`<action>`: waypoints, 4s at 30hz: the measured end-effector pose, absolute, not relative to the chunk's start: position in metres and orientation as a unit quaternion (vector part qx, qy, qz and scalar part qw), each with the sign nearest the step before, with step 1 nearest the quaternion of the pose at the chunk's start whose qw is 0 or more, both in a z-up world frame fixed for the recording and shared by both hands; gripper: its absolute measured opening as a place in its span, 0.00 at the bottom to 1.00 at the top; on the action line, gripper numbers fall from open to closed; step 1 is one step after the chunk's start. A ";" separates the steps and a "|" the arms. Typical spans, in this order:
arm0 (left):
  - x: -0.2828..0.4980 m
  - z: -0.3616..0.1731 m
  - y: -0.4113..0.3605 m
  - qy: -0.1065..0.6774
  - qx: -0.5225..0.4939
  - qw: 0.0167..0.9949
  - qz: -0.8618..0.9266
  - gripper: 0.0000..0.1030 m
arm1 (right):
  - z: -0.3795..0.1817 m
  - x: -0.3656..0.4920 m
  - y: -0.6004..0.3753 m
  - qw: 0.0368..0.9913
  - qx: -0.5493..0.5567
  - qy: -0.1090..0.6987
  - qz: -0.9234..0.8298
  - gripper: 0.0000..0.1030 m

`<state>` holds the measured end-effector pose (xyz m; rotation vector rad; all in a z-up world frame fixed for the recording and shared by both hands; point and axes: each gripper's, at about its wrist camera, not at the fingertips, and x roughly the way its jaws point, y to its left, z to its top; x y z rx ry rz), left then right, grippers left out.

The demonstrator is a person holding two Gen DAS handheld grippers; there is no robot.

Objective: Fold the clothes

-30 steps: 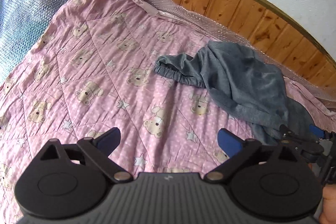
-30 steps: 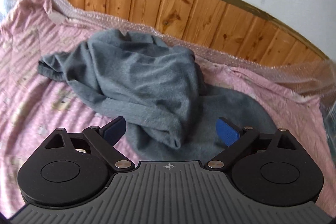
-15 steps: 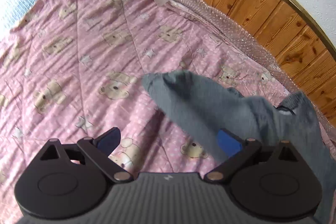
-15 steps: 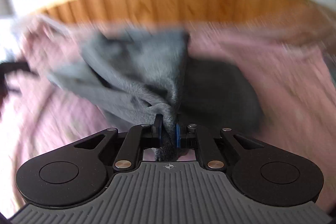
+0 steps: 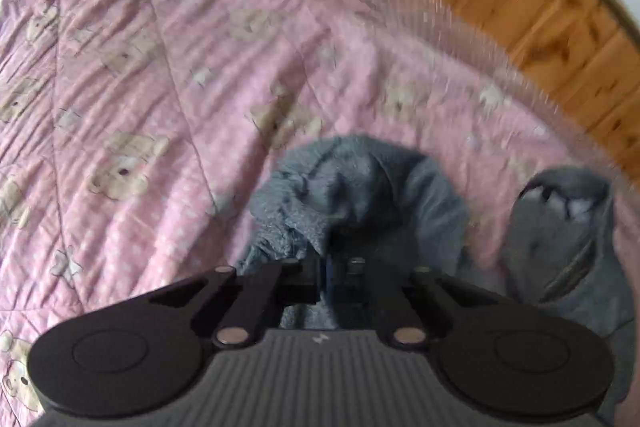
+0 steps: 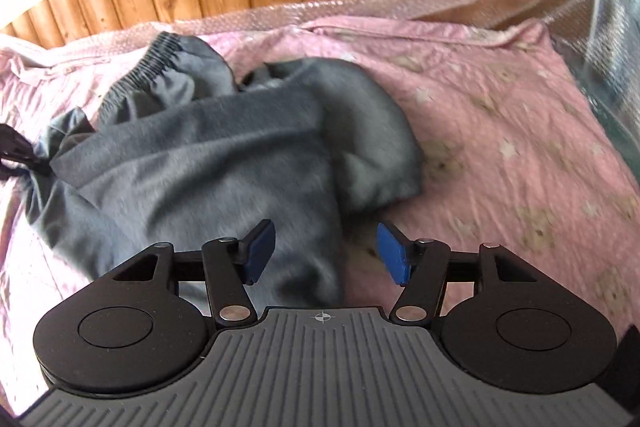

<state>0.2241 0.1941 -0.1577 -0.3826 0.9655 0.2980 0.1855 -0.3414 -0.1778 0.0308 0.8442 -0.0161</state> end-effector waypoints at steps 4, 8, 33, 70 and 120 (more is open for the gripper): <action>0.189 -0.138 0.213 0.450 -0.154 0.867 0.148 0.02 | -0.134 0.204 -0.305 0.944 -0.016 0.329 0.024 0.64; 0.093 -0.180 0.242 0.589 -0.091 0.784 0.173 0.03 | -0.112 0.262 -0.245 0.949 -0.038 0.299 0.094 0.94; 0.296 -0.175 0.036 0.487 -0.257 0.817 -0.174 0.93 | -0.146 0.135 -0.160 0.893 -0.052 0.356 0.269 0.14; 0.142 -0.199 0.395 0.460 -0.249 0.852 0.033 0.64 | -0.207 0.078 -0.022 0.872 -0.029 0.467 0.141 0.00; 0.200 -0.146 0.393 0.518 -0.019 0.852 0.073 0.68 | -0.181 0.261 -0.425 0.857 0.051 0.500 -0.117 0.87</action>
